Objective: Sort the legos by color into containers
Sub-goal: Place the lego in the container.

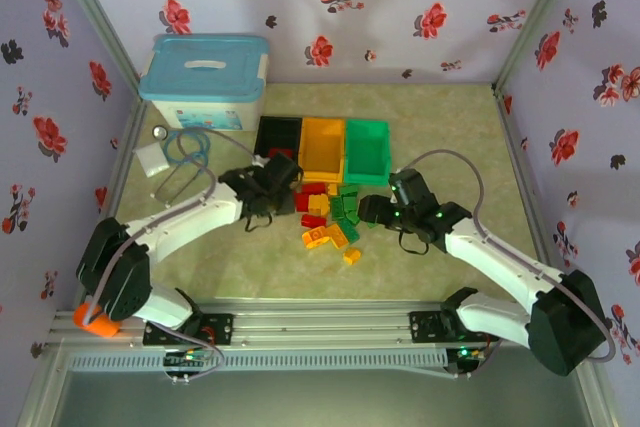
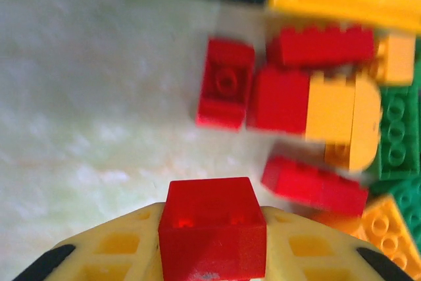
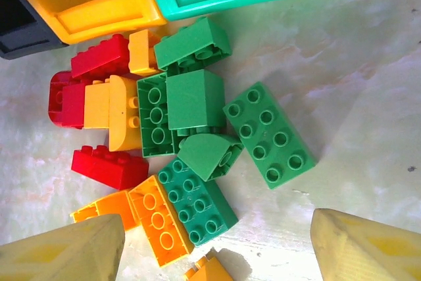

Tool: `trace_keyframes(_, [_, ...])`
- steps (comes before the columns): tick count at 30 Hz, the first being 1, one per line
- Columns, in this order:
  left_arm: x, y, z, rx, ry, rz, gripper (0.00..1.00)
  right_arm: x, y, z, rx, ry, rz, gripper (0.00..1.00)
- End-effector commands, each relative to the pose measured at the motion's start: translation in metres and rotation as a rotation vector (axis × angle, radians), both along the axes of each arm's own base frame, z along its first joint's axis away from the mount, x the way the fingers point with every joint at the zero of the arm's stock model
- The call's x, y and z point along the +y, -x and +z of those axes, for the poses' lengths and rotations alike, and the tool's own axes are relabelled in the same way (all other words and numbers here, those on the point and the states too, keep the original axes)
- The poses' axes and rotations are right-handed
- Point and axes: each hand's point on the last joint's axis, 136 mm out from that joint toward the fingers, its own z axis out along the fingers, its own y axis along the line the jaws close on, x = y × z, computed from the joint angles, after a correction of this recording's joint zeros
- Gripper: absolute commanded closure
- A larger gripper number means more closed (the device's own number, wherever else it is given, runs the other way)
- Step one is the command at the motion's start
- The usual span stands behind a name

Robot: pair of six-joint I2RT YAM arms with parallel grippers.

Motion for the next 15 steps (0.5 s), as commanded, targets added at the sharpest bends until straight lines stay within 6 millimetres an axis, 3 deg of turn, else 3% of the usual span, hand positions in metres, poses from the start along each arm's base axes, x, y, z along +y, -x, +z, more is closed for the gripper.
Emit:
trace_keyframes(1, [0.013,-0.038,0.029,-0.063,-0.007,-0.007,0.76,0.002,-0.002,0.007,-0.022,-0.010,-0.005,0.26])
trace_keyframes(8, [0.023,-0.106,0.042,-0.080,0.050,0.046,0.76,0.007,0.004,0.003,0.009,-0.016,0.008,0.27])
trace_keyframes(15, [0.025,-0.153,0.024,-0.036,0.046,0.043,0.76,-0.001,0.011,0.002,-0.003,-0.011,-0.005,0.27])
